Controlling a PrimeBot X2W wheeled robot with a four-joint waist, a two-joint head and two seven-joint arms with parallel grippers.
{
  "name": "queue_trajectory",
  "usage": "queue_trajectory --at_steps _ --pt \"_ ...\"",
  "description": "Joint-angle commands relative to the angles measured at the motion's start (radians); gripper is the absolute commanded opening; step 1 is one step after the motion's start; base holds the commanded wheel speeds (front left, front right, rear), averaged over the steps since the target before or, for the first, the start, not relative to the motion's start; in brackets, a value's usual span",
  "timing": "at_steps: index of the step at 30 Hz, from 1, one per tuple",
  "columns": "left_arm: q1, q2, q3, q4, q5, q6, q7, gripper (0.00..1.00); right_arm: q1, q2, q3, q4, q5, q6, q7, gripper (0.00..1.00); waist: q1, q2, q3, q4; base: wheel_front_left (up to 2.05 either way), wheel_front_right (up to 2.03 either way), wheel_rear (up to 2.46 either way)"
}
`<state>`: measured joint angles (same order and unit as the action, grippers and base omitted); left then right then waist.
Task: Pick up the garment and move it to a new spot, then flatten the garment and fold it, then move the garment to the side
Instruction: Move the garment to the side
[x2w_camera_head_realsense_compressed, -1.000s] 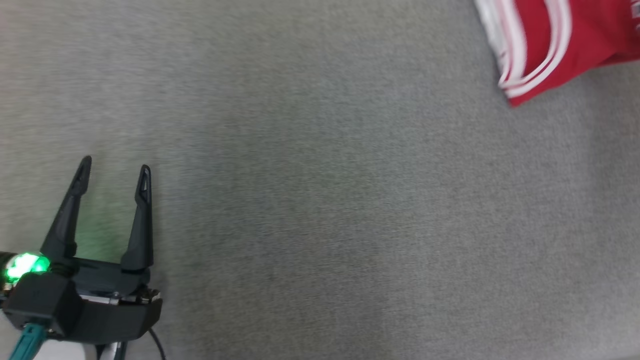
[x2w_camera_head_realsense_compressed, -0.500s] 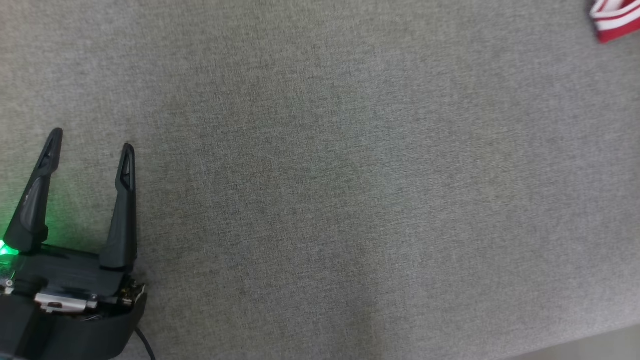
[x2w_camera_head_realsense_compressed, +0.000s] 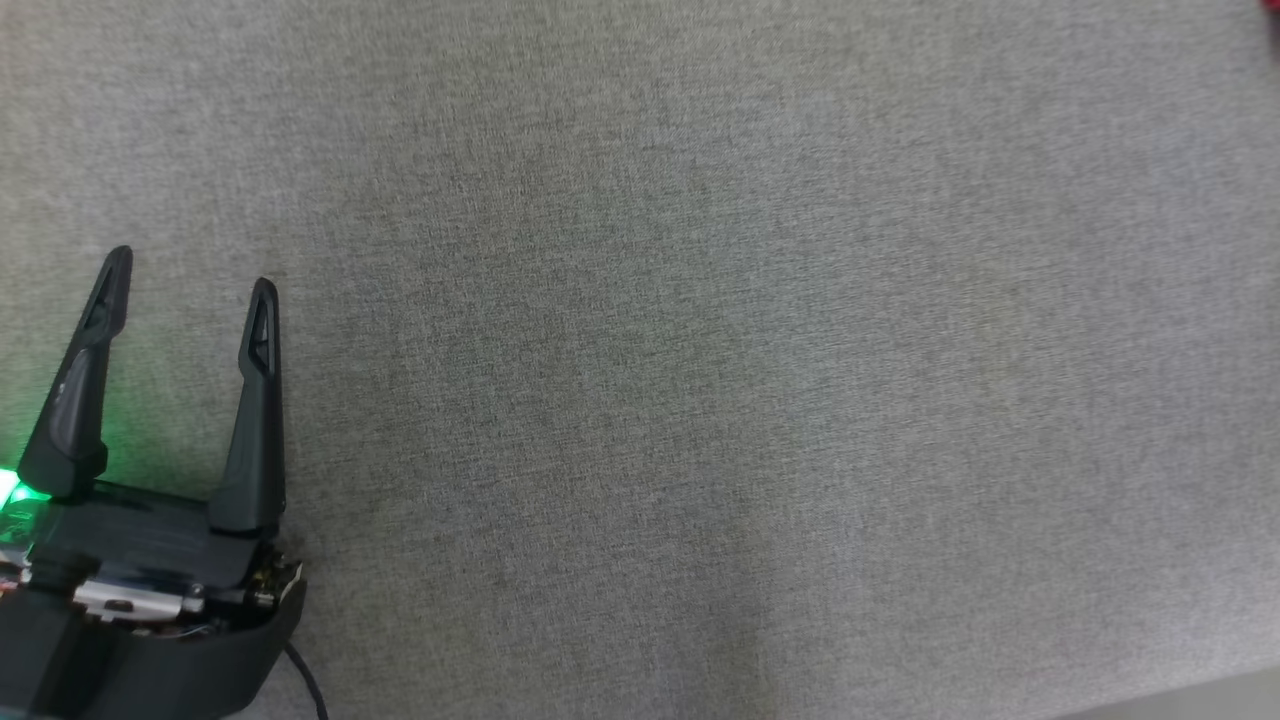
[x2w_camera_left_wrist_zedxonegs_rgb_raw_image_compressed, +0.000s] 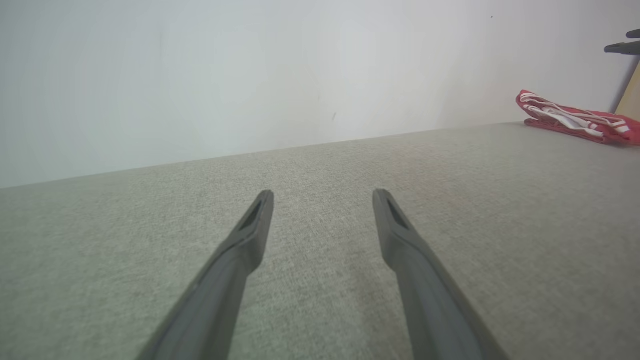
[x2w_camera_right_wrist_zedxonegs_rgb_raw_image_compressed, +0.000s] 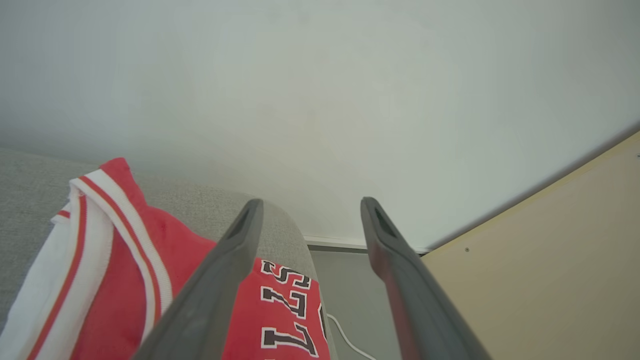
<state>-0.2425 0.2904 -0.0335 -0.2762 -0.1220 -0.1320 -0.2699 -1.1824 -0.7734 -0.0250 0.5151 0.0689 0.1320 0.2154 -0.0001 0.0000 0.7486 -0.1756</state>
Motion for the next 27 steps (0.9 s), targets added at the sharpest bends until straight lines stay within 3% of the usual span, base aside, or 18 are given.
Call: queue_trajectory --at_steps 1,14,27 --pt "0.000 -0.008 0.001 0.051 -0.002 0.003 0.010 1.00 0.021 0.015 -0.006 -0.014 -0.006 -0.003 -0.004 1.00 0.0001 0.0000 -0.027 0.005 0.00 0.00 0.00" --pt "0.095 -0.107 0.070 0.141 -0.026 0.009 0.004 1.00 0.202 0.151 -0.029 -0.184 0.019 -0.003 -0.097 1.00 0.0001 0.0000 -0.282 0.055 0.00 0.00 0.00" --pt "0.219 -0.177 0.156 0.212 -0.013 0.007 0.004 1.00 0.458 0.313 -0.003 -0.230 0.082 -0.003 -0.244 1.00 0.0001 0.0000 -0.490 0.113 0.00 0.00 0.00"
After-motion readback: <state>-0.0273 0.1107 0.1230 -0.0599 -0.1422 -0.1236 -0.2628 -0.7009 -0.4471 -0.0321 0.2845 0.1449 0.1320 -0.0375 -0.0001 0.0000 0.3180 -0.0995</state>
